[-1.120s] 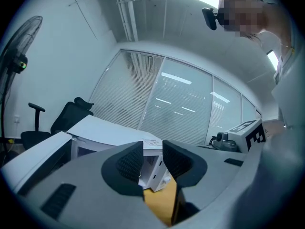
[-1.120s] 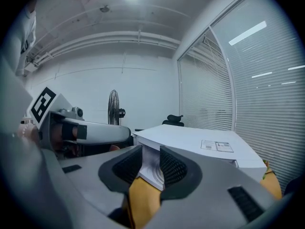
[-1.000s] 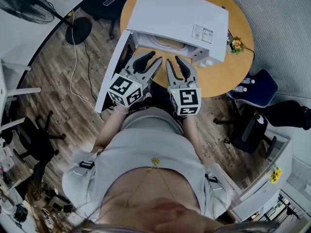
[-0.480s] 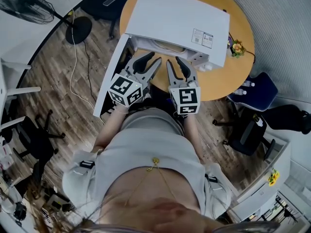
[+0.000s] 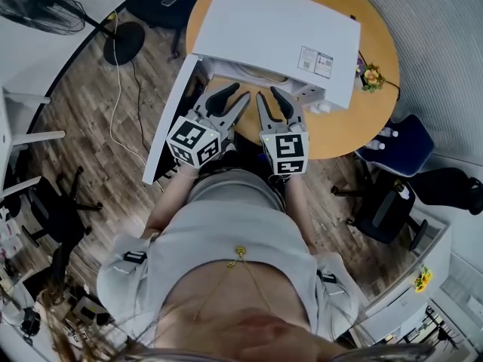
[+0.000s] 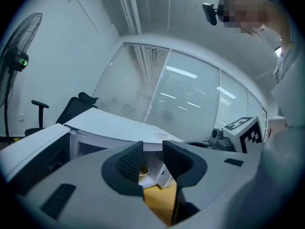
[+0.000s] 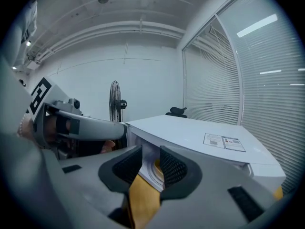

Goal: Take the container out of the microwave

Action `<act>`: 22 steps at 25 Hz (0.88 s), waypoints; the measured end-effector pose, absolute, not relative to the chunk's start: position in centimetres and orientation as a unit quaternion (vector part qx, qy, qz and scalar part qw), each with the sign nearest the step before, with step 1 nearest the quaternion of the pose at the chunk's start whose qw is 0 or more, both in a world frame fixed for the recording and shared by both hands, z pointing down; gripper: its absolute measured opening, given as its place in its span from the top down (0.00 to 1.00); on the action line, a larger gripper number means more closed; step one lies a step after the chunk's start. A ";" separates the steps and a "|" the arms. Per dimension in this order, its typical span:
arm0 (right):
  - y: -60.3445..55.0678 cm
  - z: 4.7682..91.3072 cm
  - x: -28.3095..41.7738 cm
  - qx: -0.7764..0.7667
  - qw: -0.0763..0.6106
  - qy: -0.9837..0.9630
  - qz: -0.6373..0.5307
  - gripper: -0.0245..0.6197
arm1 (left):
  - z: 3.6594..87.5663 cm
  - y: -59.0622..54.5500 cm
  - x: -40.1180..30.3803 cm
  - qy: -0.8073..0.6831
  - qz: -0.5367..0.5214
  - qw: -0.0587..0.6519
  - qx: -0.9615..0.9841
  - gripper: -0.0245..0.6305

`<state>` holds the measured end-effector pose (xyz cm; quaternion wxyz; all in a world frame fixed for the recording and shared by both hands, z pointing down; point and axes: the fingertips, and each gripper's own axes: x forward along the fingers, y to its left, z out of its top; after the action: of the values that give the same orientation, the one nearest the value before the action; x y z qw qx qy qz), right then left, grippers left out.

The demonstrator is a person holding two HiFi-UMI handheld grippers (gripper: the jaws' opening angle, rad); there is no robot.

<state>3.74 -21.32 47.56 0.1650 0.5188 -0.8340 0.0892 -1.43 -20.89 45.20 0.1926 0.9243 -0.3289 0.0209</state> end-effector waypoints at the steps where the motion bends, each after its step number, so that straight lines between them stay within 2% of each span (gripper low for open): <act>1: -21.5 47.7 3.8 0.520 0.165 -0.833 0.090 0.77 | 45.4 -20.9 -1.4 -0.329 0.023 0.193 0.924 0.77; 9: -22.6 49.8 3.8 0.511 0.183 -0.833 0.107 0.77 | 46.5 -21.4 -1.2 -0.330 0.043 0.198 0.922 0.77; 22: -24.9 54.3 4.0 0.493 0.256 -0.826 0.098 0.76 | 47.8 -22.1 -1.2 -0.337 0.053 0.220 0.914 0.77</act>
<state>3.97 -24.86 54.31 0.2557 0.4930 -0.8258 0.0979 -1.21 -22.05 47.84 0.2203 0.9140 -0.3367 0.0532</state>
